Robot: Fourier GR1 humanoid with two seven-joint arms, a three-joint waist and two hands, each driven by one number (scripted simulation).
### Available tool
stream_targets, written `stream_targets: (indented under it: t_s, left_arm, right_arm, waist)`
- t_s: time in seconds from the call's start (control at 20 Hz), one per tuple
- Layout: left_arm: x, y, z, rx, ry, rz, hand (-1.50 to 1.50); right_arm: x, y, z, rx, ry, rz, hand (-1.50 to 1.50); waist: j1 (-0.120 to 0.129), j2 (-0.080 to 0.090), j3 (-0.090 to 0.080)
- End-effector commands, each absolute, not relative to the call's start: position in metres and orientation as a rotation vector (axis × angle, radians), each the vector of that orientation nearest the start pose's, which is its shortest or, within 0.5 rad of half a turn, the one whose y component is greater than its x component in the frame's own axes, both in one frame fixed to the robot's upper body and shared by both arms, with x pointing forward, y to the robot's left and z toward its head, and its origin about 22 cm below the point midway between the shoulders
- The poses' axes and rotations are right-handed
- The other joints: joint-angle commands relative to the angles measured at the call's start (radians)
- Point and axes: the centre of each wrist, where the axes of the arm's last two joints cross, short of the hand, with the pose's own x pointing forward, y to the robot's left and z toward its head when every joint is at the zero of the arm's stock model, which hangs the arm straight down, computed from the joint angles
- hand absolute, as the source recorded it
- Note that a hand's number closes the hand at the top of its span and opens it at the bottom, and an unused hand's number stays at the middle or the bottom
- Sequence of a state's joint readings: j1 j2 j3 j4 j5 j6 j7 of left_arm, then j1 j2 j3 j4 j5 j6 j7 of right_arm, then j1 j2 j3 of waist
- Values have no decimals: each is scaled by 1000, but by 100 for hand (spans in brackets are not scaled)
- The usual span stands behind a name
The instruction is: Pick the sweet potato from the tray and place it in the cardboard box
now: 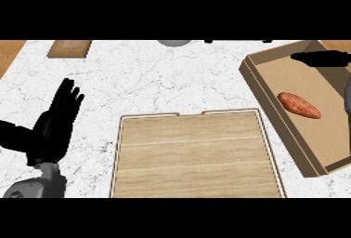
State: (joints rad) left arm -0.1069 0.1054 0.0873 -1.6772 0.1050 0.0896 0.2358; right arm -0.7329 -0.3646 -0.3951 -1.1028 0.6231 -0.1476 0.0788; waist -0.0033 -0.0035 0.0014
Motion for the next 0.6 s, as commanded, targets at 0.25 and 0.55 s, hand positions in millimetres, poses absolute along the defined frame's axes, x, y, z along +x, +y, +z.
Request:
stream_targets:
  t_s: [0.25, 0.55]
  left_arm:
    - [261, 260, 65, 65, -1558, 112, 0]
    - [261, 259, 62, 68, -1550, 126, 0]
  right_arm:
    - [356, -389, 156, -692, -1781, -185, -150]
    - [330, -439, 161, -746, -1823, -257, -150]
  waist:
    - [-2, 1, -1]
    - [4, 3, -1]
